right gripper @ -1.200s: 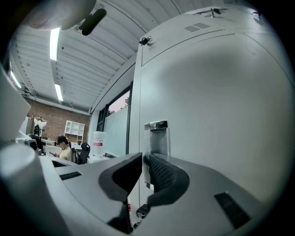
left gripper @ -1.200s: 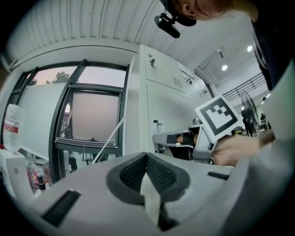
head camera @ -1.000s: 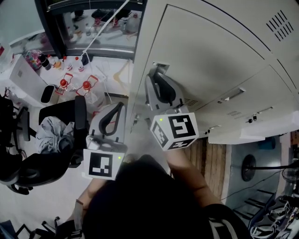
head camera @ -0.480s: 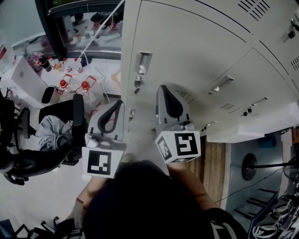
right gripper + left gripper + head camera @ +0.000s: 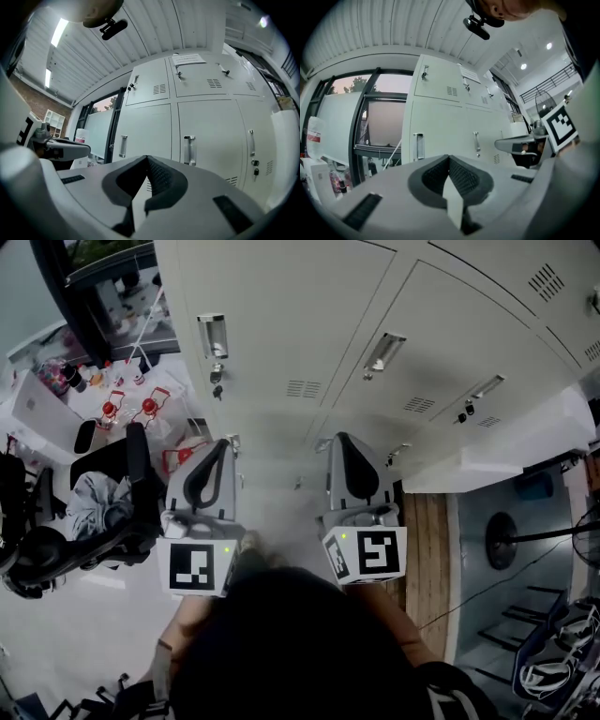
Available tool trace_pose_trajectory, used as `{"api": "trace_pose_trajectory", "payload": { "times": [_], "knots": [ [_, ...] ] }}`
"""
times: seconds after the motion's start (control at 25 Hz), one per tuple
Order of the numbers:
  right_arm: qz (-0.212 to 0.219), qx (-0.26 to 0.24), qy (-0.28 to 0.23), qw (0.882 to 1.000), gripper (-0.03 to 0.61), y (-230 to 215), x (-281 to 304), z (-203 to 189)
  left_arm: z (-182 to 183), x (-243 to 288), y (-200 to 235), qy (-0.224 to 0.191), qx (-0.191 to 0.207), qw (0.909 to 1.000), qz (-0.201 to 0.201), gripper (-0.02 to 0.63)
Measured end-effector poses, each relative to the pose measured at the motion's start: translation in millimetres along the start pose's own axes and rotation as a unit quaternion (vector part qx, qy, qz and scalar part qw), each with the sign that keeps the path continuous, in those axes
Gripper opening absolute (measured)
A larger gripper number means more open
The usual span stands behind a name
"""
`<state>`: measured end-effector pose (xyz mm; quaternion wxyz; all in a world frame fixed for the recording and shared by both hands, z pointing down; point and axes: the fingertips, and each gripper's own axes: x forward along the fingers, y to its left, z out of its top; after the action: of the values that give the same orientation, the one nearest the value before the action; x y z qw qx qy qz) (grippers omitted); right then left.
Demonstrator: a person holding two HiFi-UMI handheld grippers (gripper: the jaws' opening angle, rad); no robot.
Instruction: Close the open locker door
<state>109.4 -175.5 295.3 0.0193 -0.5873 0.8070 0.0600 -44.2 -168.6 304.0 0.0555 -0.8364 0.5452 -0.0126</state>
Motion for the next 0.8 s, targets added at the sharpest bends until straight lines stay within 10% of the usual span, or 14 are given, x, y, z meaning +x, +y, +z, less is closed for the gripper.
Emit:
{"api": "trace_pose_trajectory", "payload": {
  "times": [0.8],
  "knots": [
    [0.027,0.002,-0.013,1.000,0.015,-6,-69,-15,-2,-42,-61,0.006,0.029,0.9993,0.021,0.002]
  ]
}}
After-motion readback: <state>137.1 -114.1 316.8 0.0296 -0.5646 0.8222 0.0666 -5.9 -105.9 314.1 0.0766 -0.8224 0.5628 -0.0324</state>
